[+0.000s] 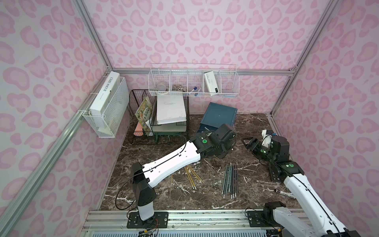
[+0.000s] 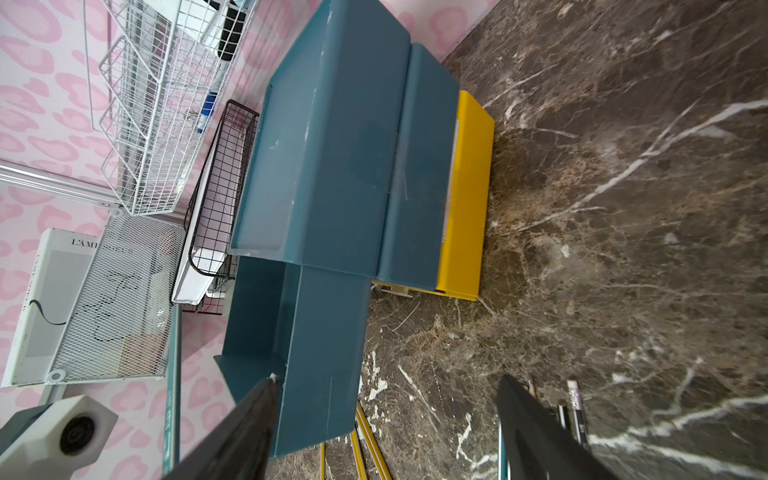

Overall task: Please place the pencils in the drawer according to their color
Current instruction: Place the pencil in the drawer.

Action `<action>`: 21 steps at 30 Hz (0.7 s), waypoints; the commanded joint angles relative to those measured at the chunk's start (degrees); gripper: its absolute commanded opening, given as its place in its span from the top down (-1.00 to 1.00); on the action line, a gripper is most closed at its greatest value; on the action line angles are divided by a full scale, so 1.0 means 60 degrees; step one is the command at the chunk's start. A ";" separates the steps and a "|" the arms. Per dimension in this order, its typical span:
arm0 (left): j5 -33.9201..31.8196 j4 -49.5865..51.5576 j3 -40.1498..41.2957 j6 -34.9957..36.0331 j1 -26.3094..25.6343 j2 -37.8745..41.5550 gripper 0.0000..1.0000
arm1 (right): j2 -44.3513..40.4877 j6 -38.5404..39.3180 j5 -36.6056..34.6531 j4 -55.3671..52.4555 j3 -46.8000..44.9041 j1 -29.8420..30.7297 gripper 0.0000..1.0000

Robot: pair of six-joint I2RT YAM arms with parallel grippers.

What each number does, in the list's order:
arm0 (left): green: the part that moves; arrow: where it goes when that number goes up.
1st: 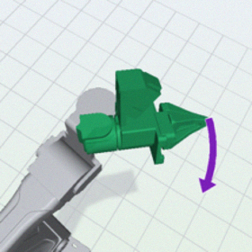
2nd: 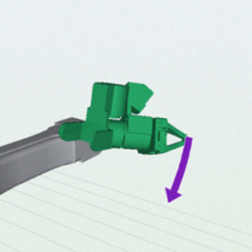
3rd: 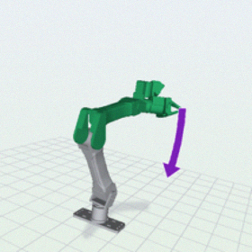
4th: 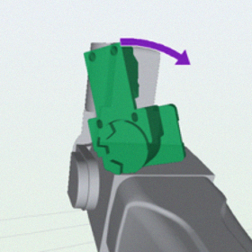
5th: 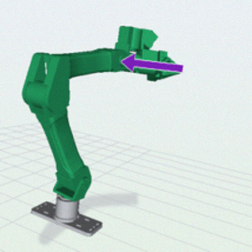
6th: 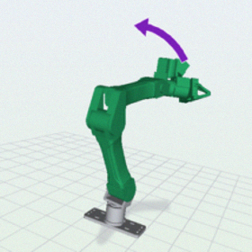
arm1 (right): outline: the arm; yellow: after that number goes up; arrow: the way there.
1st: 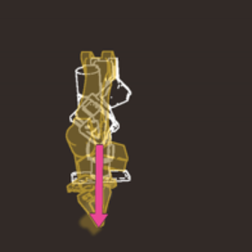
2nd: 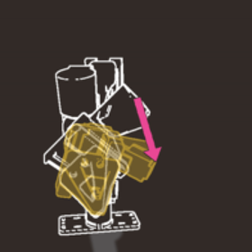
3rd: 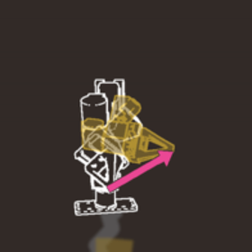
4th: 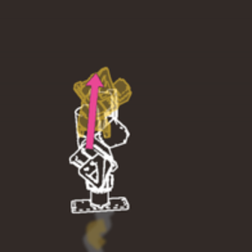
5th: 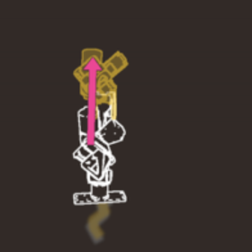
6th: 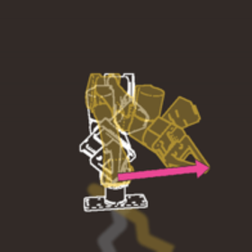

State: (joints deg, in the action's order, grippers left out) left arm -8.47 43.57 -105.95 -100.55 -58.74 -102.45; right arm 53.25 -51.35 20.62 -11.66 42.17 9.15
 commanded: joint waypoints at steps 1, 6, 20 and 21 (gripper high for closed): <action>0.0050 -0.0012 0.0127 -0.0189 0.0091 -0.0048 1.00 | 0.0087 0.0034 -0.0021 0.0127 0.0062 -0.0003 -0.62; 0.0270 -0.0113 0.0255 -0.0204 0.0322 -0.0158 1.00 | 0.0275 0.0060 -0.0036 0.0198 0.0132 -0.0010 -0.62; 0.0934 -0.0340 -0.0083 -0.0114 0.0636 -0.0734 1.00 | 0.0631 0.0107 -0.0068 0.0391 0.0091 -0.0004 -0.62; 0.0982 -0.0335 -0.0147 -0.0060 0.0670 -0.0790 1.00 | 0.0639 0.0107 -0.0077 0.0398 0.0086 -0.0001 -0.62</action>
State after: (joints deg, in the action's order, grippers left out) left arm -3.73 42.70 -105.91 -101.82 -55.16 -106.56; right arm 56.97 -51.18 20.62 -10.90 42.70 9.15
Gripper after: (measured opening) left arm 0.067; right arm 0.810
